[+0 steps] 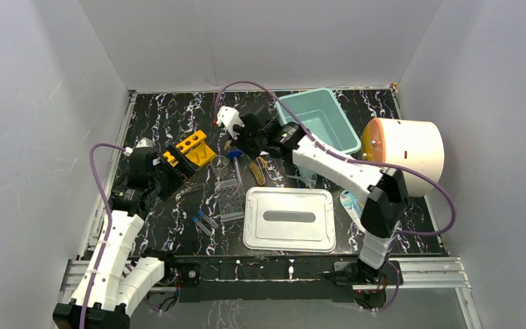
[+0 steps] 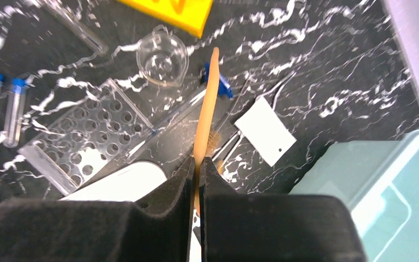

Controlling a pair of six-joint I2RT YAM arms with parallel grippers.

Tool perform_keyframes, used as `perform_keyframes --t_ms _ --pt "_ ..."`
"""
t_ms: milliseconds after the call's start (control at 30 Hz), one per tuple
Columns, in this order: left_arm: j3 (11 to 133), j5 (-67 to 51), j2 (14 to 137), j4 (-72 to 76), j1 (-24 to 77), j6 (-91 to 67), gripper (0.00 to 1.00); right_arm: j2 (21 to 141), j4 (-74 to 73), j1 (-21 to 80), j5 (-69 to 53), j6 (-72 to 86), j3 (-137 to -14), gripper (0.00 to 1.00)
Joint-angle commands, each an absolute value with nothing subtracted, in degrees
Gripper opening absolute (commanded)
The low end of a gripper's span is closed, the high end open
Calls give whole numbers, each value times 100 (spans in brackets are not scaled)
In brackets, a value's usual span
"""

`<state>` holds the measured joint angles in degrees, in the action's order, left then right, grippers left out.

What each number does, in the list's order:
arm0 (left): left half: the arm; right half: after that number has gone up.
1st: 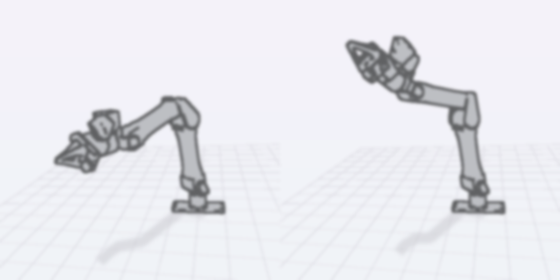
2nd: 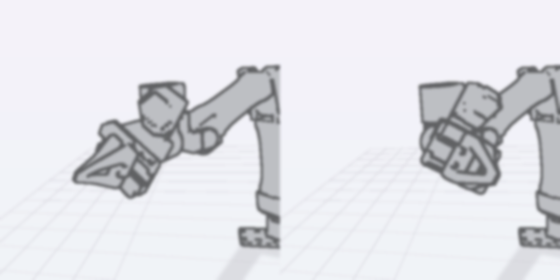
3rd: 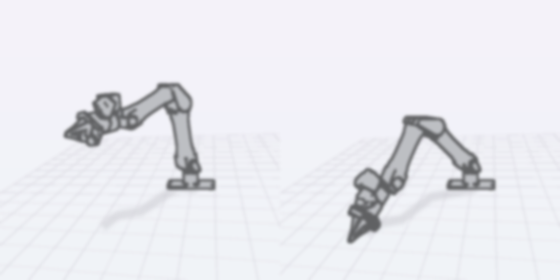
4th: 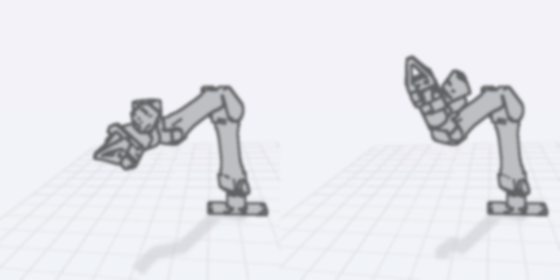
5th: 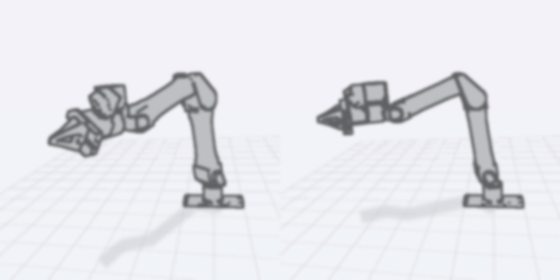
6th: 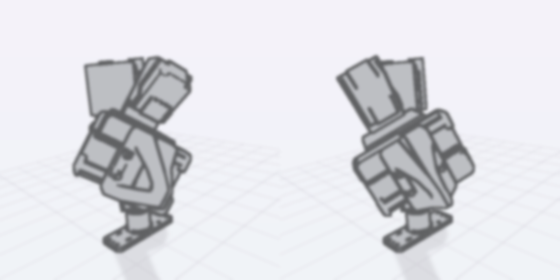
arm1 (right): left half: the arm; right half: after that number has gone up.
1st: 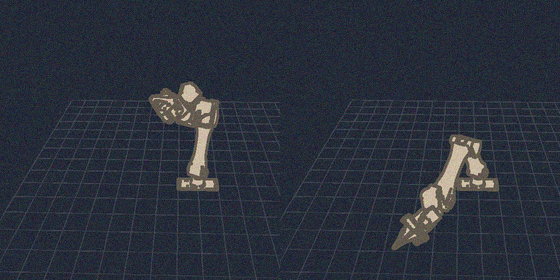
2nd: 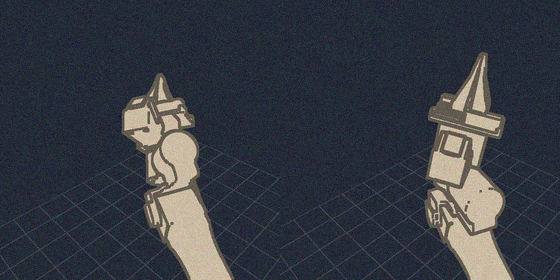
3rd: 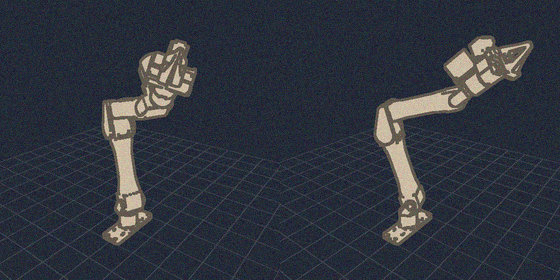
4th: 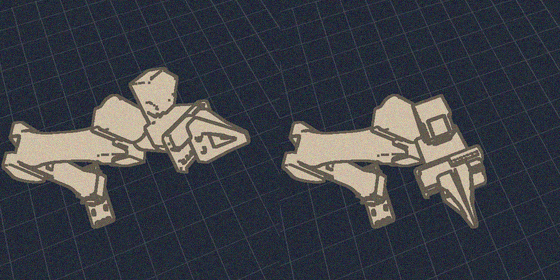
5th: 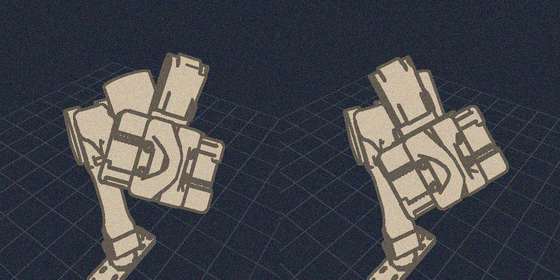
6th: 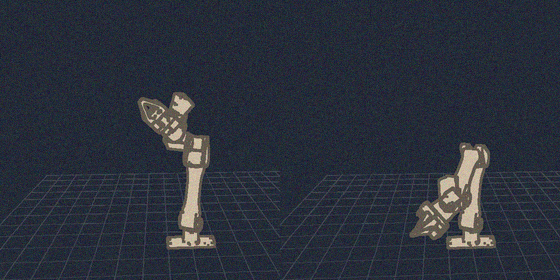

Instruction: Organize the chemistry lab equipment

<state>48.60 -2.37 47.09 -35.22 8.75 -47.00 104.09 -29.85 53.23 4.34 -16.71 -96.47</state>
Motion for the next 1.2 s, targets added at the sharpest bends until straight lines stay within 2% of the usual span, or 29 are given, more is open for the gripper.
perform_keyframes --t_ms 0,200,467,600,700,900,1167 --pt "4939 -196 4630 -3537 896 -4711 98 9488 -2487 5221 73 -1568 -9754 12" --pt "4983 -191 4673 -3507 896 -4678 98 8977 -2045 4926 487 -1376 -10168 11" --pt "5027 -262 4745 -3455 896 -4658 98 9008 -2009 4144 1619 -1809 -10918 12" --pt "5019 -284 4776 -3426 896 -4657 98 8985 -1961 3715 1957 -1811 -10915 11" --pt "5016 -313 4813 -3404 896 -4643 98 8910 -2002 3377 1909 -1618 -10673 11" --pt "4993 -349 4882 -3366 896 -4623 98 8570 -1801 2867 1003 -1103 -9170 10" --pt "4934 -392 4889 -3375 896 -4592 98 8494 -1527 2470 50 -496 -7777 10"
